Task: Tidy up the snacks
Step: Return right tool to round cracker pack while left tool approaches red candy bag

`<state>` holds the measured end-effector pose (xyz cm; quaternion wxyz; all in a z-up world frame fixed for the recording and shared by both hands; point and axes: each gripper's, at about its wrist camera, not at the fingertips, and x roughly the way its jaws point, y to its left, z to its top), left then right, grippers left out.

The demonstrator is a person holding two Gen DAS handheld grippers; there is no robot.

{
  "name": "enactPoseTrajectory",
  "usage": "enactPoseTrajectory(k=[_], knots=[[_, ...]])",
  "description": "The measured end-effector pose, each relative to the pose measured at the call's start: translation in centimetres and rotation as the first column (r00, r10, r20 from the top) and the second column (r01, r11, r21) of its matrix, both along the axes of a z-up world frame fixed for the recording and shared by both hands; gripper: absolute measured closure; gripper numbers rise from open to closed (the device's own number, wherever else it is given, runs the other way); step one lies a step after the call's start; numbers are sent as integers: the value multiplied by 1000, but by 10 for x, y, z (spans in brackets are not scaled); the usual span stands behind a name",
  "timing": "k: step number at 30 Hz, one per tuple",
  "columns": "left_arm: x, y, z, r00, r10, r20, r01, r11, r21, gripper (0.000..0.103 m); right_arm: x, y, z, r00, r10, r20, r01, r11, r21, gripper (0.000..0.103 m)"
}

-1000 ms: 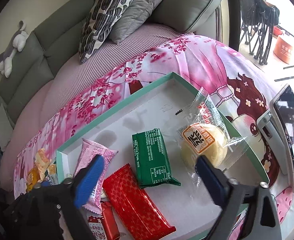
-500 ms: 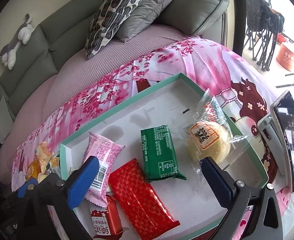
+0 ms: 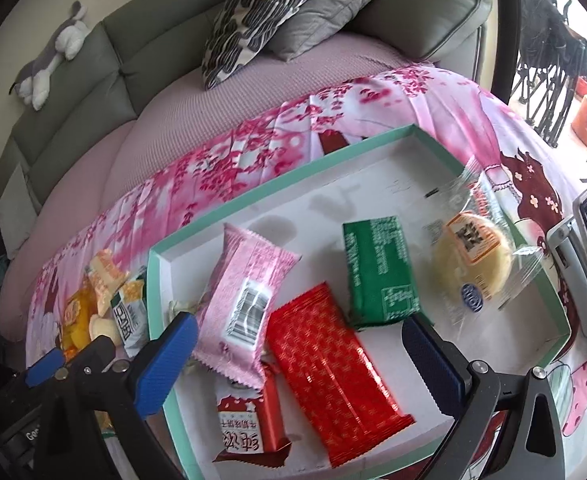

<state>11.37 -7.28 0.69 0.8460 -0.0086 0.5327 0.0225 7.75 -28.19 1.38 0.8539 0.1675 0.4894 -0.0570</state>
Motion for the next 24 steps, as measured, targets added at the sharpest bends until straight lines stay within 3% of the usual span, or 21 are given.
enactPoseTrajectory(k=[6,13,19,24], knots=[[-11,45,6,996,84,1,-84,996,-24,4,-2,43,-2,995,95,-24,-96,995,-28,0],[-25,96,15,983,180,32,-176,979,-107,4,-10,103,2,970,241,-13,-241,968,-65,0],[-35,128,0,965,260,-6,-259,958,-121,4,-18,149,2,939,343,-14,-342,936,-83,0],[-42,140,-10,962,270,-23,-271,956,-109,4,-21,179,-7,918,394,-49,-396,916,-66,0]])
